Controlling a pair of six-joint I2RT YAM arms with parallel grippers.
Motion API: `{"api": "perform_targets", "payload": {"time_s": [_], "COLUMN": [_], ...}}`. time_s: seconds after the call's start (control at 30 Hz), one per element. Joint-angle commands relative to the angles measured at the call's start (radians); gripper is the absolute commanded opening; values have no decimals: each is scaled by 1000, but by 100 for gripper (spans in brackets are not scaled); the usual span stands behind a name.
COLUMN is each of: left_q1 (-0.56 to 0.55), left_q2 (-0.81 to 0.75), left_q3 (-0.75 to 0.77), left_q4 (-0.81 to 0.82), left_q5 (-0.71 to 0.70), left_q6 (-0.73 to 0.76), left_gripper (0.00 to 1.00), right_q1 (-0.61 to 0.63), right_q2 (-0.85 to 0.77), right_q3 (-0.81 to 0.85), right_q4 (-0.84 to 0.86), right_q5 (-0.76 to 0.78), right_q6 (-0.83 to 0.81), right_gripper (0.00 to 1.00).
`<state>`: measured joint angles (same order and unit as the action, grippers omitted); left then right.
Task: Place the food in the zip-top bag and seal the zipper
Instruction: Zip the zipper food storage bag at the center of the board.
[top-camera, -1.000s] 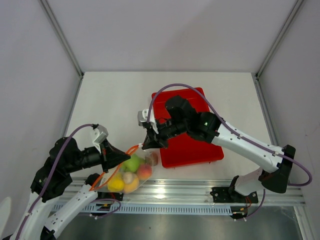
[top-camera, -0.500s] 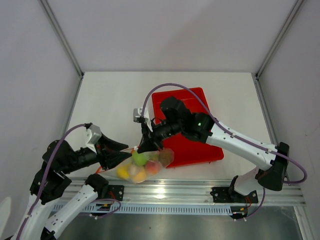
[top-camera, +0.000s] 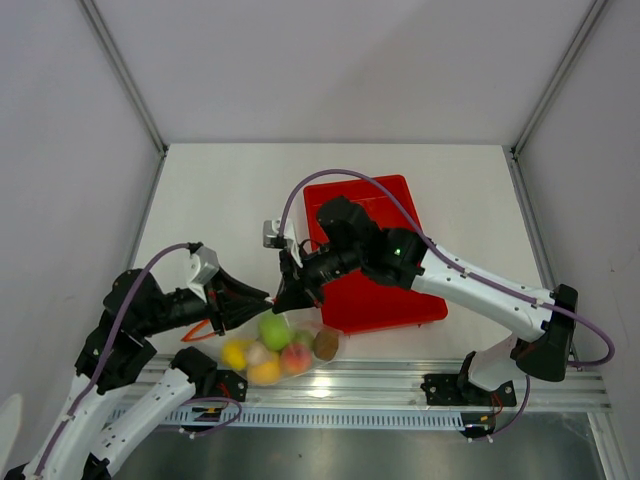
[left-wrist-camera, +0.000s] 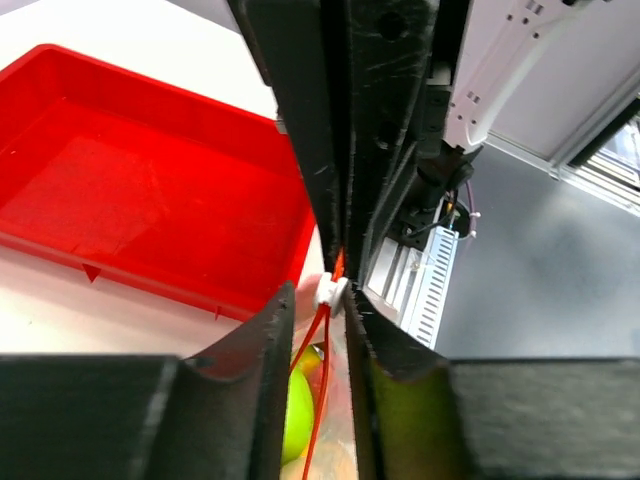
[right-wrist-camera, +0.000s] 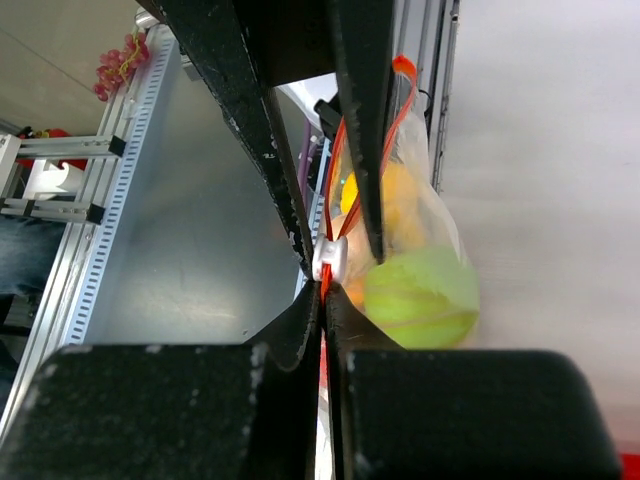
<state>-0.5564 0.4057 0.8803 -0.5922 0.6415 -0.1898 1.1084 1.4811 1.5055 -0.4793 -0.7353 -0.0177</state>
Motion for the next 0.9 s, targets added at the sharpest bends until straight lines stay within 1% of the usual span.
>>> {"api": "perform_targets", "payload": {"time_s": [0.0, 0.13, 0.17, 0.27, 0.37, 0.53, 0.6, 0.7, 0.77, 0.87], "left_q1": [-4, -2, -2, -4, -4, -4, -2, -4, -2, -4], "left_q2": [-1, -1, -1, 2, 2, -2, -16, -34, -44, -50], "left_q3": [-18, -24, -26, -26, -24, -26, -27, -23, -21, -18], "left_q4": [55, 61, 66, 60, 57, 5, -12, -41, -63, -90], "left_q5": [50, 76, 81, 89, 92, 37, 20, -8, -19, -29], "left_q6": [35, 33, 30, 29, 23, 21, 21, 21, 26, 30], "left_gripper": [26, 16, 11, 1, 1, 1, 1, 1, 1, 1], "right_q1": [7, 8, 8, 8, 8, 1, -18, -47, -61, -62], "right_q2": [-1, -4, -4, -8, -12, -31, -42, -51, -65, -71], "right_q3": [50, 50, 50, 48, 42, 21, -1, -22, -48, -56], "right_q4": [45, 54, 56, 59, 77, 106, 158, 174, 215, 222], "right_q5": [-35, -47, -49, -44, -32, 23, 27, 25, 7, 8], "right_q6": [13, 13, 13, 30, 47, 80, 119, 143, 168, 177], "right_gripper": [0, 0, 0, 0, 0, 0, 0, 0, 0, 0]}}
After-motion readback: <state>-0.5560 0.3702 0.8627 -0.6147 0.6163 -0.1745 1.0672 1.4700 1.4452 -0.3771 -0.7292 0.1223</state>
